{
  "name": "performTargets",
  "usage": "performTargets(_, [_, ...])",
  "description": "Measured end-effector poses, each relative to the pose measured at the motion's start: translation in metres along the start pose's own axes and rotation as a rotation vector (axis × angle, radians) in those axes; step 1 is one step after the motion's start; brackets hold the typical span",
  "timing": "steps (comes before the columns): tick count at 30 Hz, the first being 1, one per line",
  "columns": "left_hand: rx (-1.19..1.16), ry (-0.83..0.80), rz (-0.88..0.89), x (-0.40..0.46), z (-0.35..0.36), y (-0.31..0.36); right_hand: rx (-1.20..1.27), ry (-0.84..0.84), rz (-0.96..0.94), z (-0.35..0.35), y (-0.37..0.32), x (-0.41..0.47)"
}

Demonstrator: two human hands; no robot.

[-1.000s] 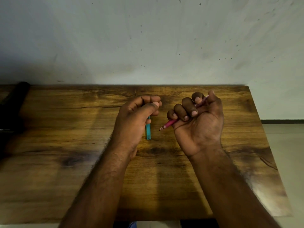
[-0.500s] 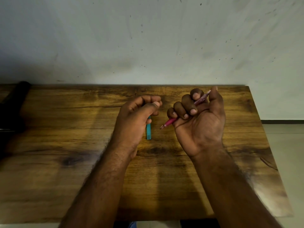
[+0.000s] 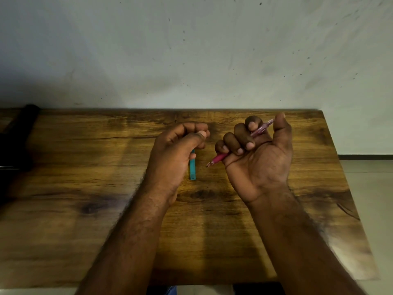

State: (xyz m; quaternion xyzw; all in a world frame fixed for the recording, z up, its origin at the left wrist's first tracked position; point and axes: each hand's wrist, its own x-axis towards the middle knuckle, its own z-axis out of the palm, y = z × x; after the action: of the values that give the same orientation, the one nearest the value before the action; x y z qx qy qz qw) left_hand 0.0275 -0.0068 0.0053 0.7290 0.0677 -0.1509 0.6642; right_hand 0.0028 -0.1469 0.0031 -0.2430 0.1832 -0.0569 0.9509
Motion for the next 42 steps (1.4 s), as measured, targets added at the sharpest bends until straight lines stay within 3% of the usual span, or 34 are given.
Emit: performTargets(42, [-0.009,0.001,-0.023,-0.0014,0.0008,0.0016,-0.028,0.043,0.074,-0.0024,0.0033,0.0012])
